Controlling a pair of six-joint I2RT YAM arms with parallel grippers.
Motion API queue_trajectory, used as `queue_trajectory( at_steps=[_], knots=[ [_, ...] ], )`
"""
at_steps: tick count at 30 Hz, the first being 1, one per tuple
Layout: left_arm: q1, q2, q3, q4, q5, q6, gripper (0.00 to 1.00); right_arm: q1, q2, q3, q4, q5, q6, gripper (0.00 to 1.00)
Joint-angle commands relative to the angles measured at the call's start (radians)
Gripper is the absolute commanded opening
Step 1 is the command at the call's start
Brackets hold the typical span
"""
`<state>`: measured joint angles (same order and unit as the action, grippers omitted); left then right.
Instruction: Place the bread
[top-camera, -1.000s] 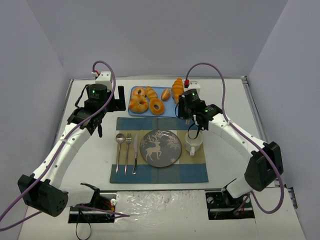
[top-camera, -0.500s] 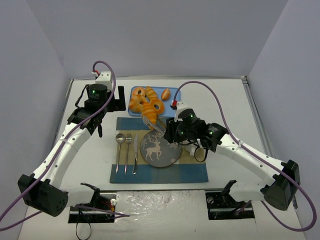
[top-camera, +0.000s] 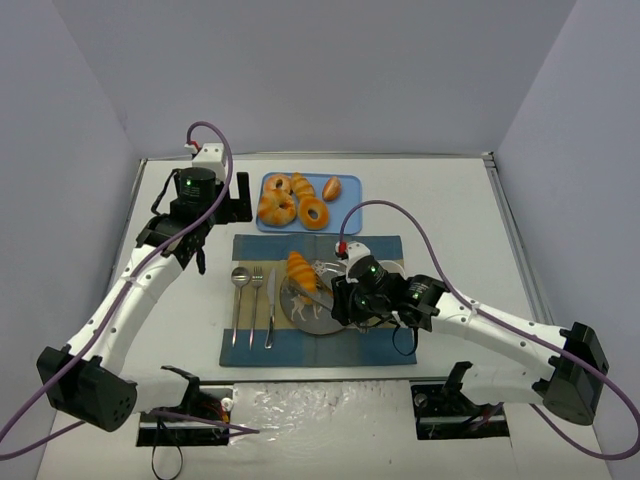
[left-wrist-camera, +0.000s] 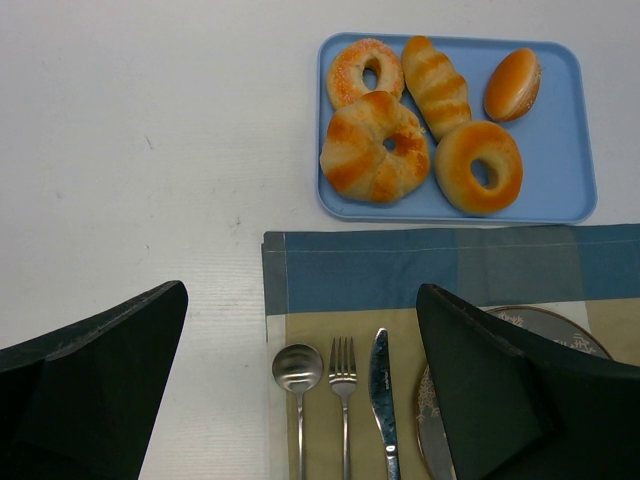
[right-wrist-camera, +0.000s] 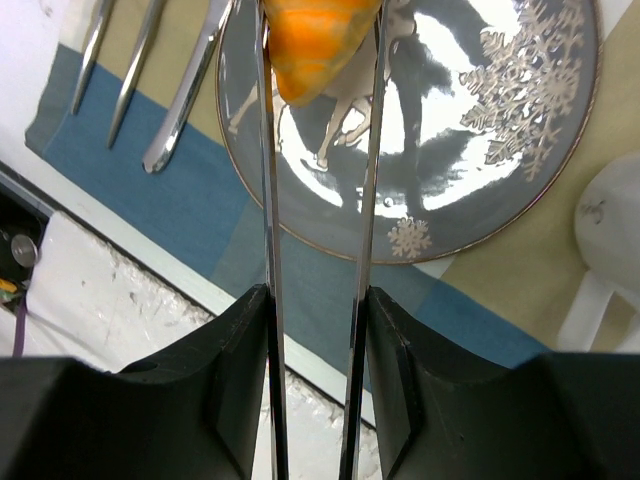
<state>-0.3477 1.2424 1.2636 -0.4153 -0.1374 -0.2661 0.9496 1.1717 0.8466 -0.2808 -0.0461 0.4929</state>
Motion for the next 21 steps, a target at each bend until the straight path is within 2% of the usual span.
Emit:
queue_trajectory(
  at_steps=[1, 6, 10, 21],
  knots=[
    [-0.004, 0.000, 0.037, 0.042, -0.005, 0.009, 0.97, 0.031, -0.020, -0.014, 0.051, 0.042, 0.033, 0.34],
    [-0.005, -0.002, 0.035, 0.041, -0.007, 0.010, 0.97, 0.055, -0.005, -0.033, 0.051, 0.083, 0.049, 0.42],
    [-0.004, 0.003, 0.036, 0.042, -0.005, 0.010, 0.97, 0.061, -0.025, -0.042, 0.046, 0.103, 0.058, 0.53],
    [-0.005, 0.002, 0.036, 0.040, -0.008, 0.011, 0.97, 0.061, -0.061, 0.023, -0.009, 0.166, 0.039, 0.57]
  ],
)
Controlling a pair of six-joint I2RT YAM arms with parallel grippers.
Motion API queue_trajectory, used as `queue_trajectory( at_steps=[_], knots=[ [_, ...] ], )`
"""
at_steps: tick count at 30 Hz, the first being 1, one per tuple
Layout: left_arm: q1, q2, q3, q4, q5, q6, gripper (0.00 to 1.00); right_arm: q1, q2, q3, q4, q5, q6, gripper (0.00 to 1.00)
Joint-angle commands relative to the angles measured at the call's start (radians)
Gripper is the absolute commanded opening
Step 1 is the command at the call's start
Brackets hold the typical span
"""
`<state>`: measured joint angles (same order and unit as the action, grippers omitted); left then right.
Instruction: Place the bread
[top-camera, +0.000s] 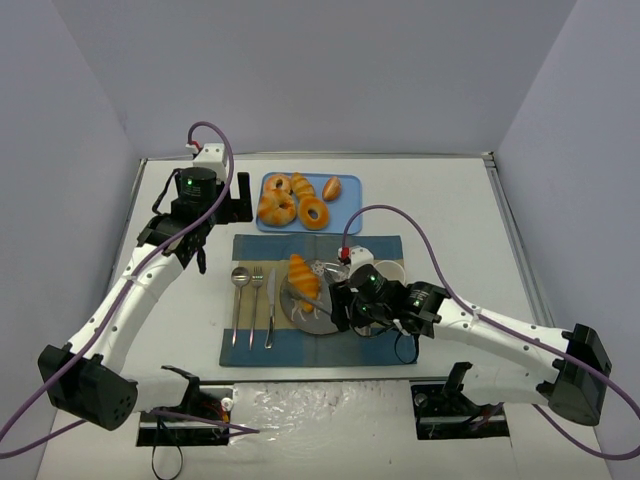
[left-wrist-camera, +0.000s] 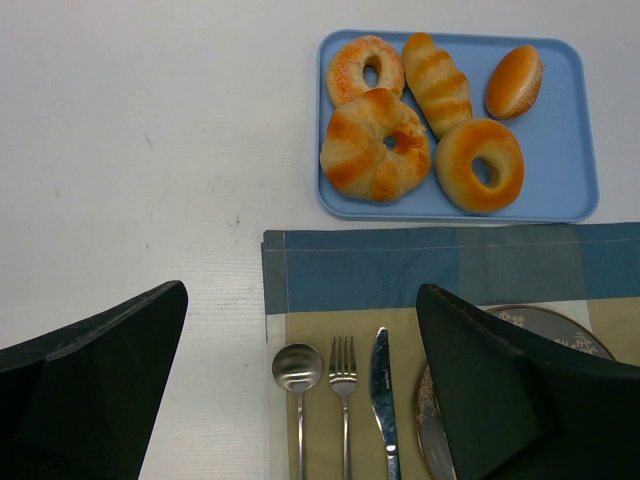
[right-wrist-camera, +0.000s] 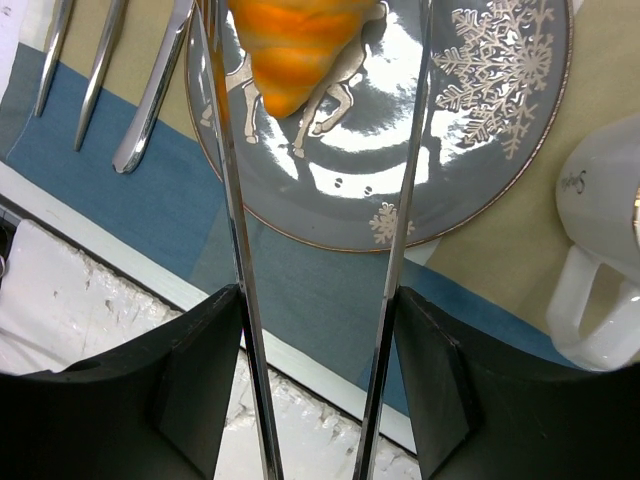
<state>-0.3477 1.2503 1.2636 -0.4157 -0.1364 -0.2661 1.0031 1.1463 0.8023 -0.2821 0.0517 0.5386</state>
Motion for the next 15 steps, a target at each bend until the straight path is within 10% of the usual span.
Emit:
queue_trajectory(
  at_steps=[1, 15],
  knots=[
    [-0.005, -0.006, 0.036, 0.041, -0.009, 0.011, 0.97, 0.008, -0.034, 0.076, -0.014, 0.077, -0.010, 0.57],
    [-0.005, -0.005, 0.037, 0.041, -0.008, 0.011, 0.97, -0.008, 0.050, 0.240, -0.023, 0.235, -0.066, 0.54]
  ],
)
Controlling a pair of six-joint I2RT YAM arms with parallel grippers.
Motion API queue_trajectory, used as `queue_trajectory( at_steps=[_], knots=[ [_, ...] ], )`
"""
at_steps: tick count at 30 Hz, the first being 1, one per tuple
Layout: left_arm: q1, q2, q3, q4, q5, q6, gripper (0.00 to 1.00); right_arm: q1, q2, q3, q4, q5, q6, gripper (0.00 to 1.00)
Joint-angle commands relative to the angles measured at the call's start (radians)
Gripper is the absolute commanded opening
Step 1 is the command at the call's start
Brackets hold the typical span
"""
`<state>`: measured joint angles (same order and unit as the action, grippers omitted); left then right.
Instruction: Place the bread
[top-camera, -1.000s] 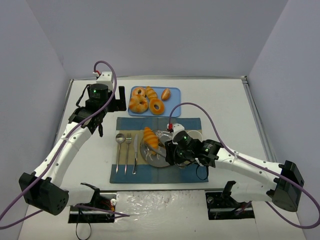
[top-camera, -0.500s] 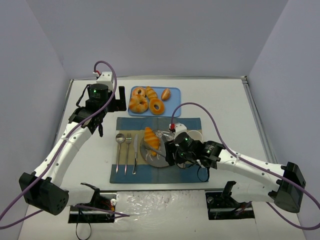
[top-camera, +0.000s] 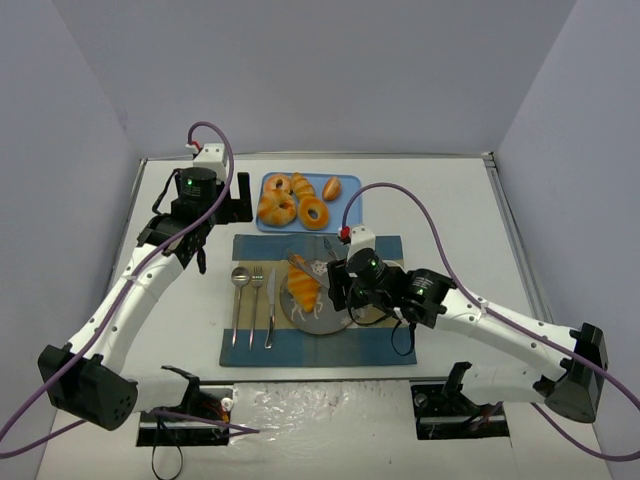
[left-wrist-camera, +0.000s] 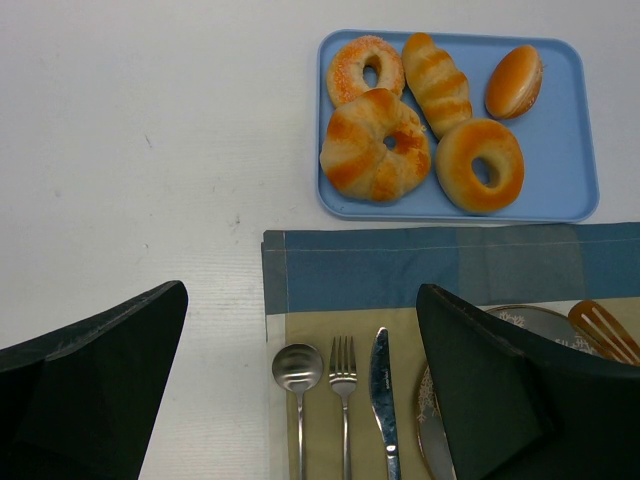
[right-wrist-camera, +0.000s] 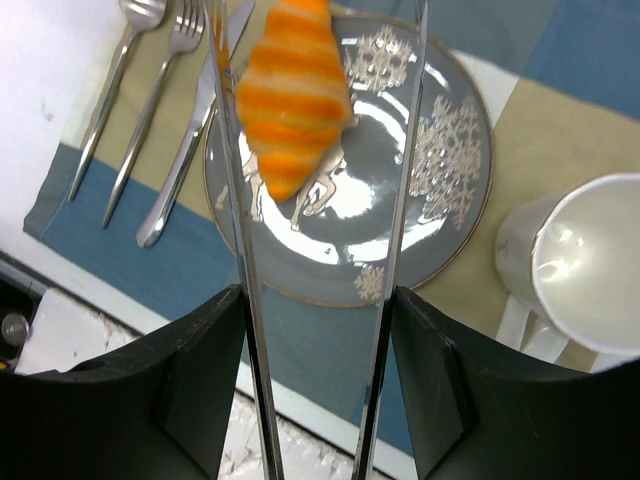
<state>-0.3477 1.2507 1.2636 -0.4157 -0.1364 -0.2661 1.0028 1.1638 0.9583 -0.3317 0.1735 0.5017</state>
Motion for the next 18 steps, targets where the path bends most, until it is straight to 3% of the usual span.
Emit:
queue_trajectory(
  at_steps=[1, 8, 18],
  knots=[
    [-0.005, -0.006, 0.037, 0.041, -0.008, 0.011, 0.97, -0.013, 0.052, 0.107, 0.026, 0.126, -0.035, 0.54],
    [-0.005, -0.008, 0.036, 0.042, -0.006, 0.011, 0.97, -0.075, 0.173, 0.222, 0.035, 0.195, -0.084, 0.53],
    [-0.005, -0.011, 0.036, 0.043, -0.005, 0.010, 0.97, -0.239, 0.324, 0.347, 0.095, 0.085, -0.148, 0.53]
  ],
)
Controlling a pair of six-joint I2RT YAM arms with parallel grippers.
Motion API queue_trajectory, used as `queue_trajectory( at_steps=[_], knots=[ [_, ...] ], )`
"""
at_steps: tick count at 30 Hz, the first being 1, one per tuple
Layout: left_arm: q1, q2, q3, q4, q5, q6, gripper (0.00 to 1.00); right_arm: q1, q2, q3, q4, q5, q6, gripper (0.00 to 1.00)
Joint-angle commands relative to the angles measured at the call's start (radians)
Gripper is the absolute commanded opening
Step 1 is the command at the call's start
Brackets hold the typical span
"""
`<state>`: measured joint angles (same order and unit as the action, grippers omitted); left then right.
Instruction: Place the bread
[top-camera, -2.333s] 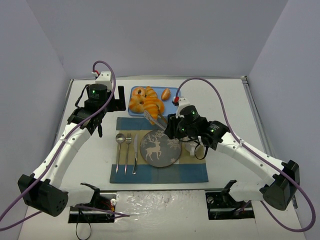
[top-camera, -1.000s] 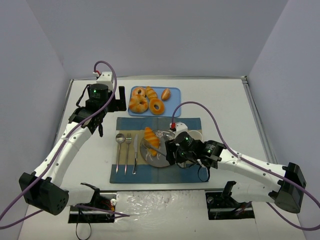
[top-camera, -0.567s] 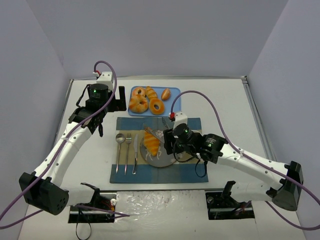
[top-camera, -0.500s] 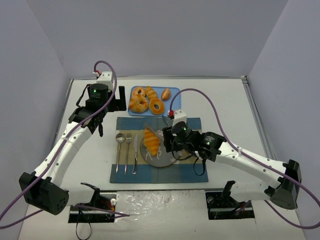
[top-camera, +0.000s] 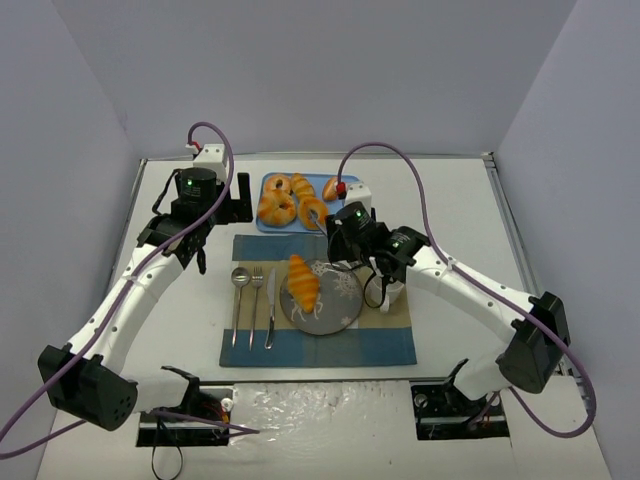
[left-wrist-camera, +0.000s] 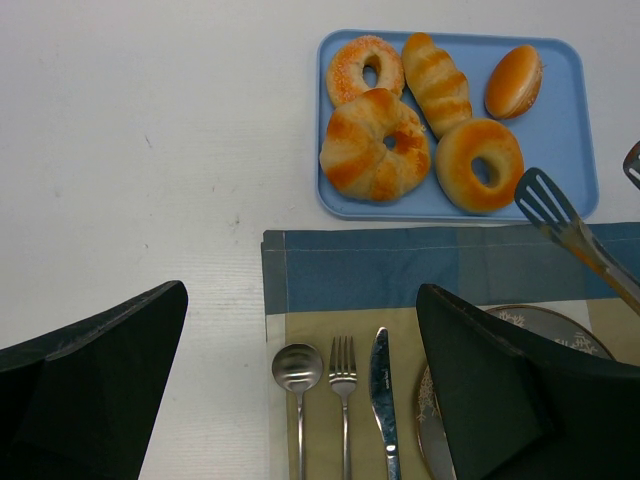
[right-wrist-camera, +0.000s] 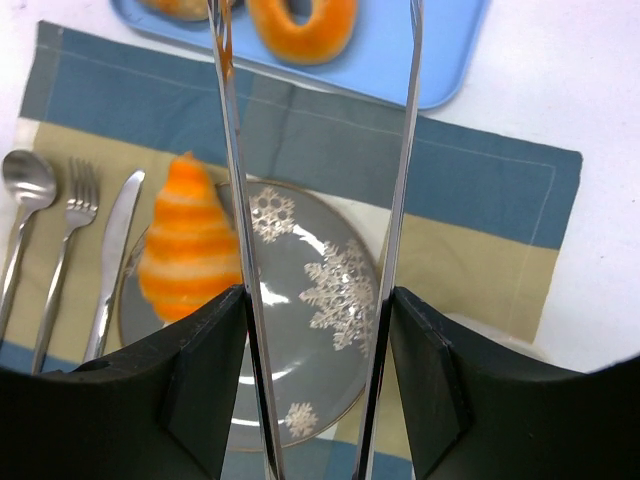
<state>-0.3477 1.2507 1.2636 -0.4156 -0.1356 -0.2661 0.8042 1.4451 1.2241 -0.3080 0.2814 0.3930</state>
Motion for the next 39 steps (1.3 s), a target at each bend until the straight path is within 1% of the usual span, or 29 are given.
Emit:
queue_trajectory(
  at_steps=[1, 10, 27, 39],
  knots=[
    [-0.005, -0.010, 0.036, 0.043, -0.006, 0.010, 0.97, -0.045, 0.054, 0.090, 0.073, -0.026, -0.048, 0.53],
    [-0.005, -0.007, 0.034, 0.043, -0.009, 0.011, 0.97, -0.063, 0.146, 0.164, 0.089, -0.064, -0.063, 0.54],
    [-0.005, -0.004, 0.034, 0.041, -0.009, 0.011, 0.97, -0.066, 0.255, 0.177, 0.128, -0.083, -0.066, 0.54],
    [-0.005, -0.004, 0.034, 0.041, -0.010, 0.013, 0.97, -0.076, 0.301, 0.195, 0.138, -0.083, -0.072, 0.54]
  ],
)
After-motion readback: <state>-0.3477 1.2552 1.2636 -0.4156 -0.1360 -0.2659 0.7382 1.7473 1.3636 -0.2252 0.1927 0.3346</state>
